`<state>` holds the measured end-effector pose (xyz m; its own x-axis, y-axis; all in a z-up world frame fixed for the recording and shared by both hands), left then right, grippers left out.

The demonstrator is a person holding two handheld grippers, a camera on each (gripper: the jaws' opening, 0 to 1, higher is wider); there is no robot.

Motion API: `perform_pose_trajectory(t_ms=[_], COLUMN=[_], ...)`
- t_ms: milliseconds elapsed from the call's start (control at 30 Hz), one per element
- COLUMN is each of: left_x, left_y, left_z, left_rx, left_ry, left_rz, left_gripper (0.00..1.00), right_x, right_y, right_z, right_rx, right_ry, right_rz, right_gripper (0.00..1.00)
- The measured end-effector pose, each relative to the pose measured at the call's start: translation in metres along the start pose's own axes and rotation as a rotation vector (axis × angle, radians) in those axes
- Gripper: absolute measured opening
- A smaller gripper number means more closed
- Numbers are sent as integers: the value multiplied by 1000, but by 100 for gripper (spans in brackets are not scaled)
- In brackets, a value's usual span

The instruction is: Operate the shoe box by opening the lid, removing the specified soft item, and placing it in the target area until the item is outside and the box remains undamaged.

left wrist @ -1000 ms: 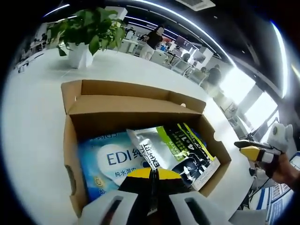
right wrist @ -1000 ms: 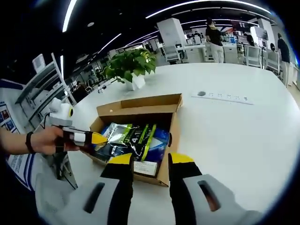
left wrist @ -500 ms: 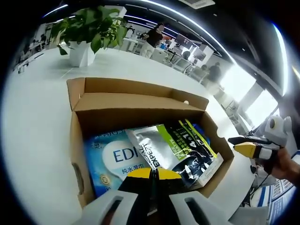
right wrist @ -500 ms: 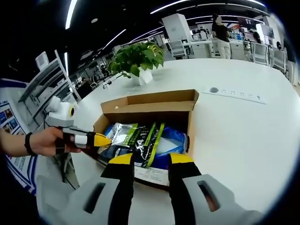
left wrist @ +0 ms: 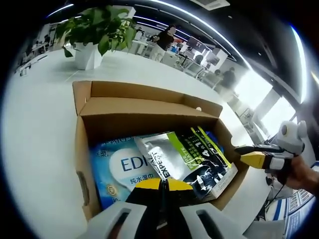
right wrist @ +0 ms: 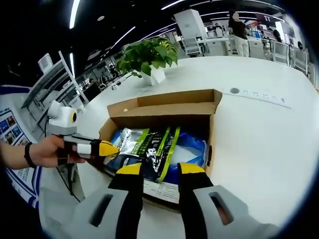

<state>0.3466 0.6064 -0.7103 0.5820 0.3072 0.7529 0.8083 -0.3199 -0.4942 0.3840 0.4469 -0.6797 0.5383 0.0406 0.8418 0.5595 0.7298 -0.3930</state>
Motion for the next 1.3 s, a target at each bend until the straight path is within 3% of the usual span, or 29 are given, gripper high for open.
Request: perform_pose_trajectory(t_ms=[400, 567, 1067, 1233, 1300], left_x=[-1, -1, -2, -1, -1], left_y=[0, 0, 0, -1, -2], left_z=[2, 2, 2, -3, -9], left_rx=[3, 3, 3, -12, -34], left_ry=[-7, -18, -10, -14, -6], left_rz=[2, 0, 5, 2, -1], left_gripper=[1, 1, 1, 1, 1], right_x=[-14, -16, -22, -20, -16], right_y=[15, 17, 17, 15, 13], right_z=[5, -1, 5, 0, 1], right_rx=[12, -26, -13, -34, -23], right_ry=[-13, -10, 17, 21, 22], right_rz=[54, 60, 109, 91, 67], right_gripper=[22, 17, 15, 9, 0])
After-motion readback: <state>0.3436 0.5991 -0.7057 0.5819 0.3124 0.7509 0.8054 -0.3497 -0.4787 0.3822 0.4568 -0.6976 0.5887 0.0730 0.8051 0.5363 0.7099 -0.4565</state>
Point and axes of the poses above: the point that each gripper's makers call its tool centre point, and the gripper's own axes: y roughly forward along the fingers, z roughly to its left, x roughly out of its top, the point moved 2 cm from there along -y, roughly backward along the fingers, and after that the axes turned 13 degrees about -z, right-handed, at the moved point
